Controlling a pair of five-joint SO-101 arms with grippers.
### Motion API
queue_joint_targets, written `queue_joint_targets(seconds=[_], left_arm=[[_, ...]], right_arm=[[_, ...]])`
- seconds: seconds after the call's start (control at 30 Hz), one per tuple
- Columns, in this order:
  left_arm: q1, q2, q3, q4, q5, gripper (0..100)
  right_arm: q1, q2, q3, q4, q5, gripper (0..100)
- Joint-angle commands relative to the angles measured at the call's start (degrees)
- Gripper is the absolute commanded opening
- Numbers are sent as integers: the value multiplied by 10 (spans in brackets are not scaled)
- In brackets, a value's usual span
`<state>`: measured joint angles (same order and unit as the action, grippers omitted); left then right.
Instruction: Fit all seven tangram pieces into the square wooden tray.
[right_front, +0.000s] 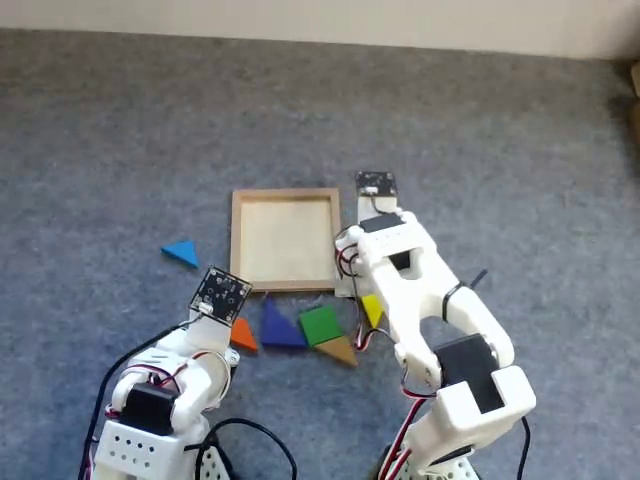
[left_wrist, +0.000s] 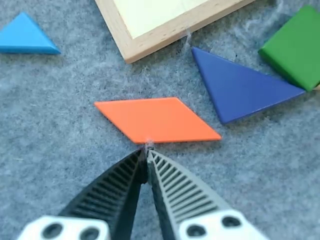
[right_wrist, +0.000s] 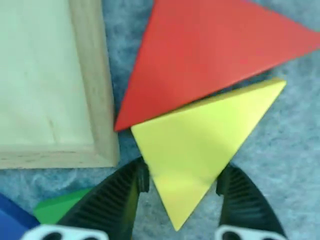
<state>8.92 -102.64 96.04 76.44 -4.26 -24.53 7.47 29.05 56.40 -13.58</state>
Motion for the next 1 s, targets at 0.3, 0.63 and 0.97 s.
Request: queue_joint_targets(seconds=[0.3, 0.63, 0.97], left_arm=[[8, -26, 12, 0, 4, 7], [8, -26, 12, 0, 4, 7], [8, -26, 12, 0, 4, 7]], right_arm=[[3, 10, -30, 38, 87, 170], [4, -51, -2, 36, 93, 170], [2, -125, 61, 34, 141, 170]])
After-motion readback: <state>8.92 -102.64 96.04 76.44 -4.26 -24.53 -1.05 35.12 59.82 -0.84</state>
